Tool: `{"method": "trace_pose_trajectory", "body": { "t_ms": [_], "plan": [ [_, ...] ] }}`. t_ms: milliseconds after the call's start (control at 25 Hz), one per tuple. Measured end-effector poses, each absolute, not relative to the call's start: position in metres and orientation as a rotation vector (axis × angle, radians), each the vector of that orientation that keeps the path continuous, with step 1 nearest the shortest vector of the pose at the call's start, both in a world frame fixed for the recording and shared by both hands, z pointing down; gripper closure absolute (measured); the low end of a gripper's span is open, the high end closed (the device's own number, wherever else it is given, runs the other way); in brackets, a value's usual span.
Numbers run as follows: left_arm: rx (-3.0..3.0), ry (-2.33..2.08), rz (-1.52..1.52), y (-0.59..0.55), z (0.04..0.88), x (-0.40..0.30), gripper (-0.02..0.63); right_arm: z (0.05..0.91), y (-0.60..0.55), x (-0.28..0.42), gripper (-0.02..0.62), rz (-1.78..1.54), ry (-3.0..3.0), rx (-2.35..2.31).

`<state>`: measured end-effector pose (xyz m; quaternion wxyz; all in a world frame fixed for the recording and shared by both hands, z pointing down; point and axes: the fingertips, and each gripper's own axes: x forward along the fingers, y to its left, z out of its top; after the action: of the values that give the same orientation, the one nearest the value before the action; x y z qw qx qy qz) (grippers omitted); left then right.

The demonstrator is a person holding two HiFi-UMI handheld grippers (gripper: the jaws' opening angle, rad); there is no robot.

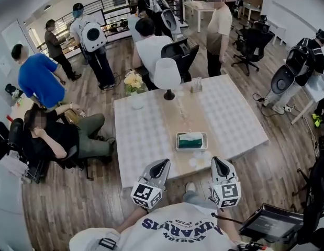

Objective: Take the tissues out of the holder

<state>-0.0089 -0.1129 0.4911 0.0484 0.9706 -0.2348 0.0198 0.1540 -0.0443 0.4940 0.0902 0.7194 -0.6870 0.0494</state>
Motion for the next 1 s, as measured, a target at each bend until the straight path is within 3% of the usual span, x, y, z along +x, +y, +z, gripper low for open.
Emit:
{"method": "trace_pose_trajectory", "body": {
  "t_ms": [480,1000],
  "plan": [
    [2.899,-0.947,0.101,-0.183,0.483,0.070,0.603,0.511,-0.162,0.235,0.586,0.117,-2.268,1.893],
    [2.795,-1.176,0.084,-0.214,0.472,0.055,0.603,0.523,-0.214,0.228,0.586,0.216,-2.408,1.707]
  ]
}}
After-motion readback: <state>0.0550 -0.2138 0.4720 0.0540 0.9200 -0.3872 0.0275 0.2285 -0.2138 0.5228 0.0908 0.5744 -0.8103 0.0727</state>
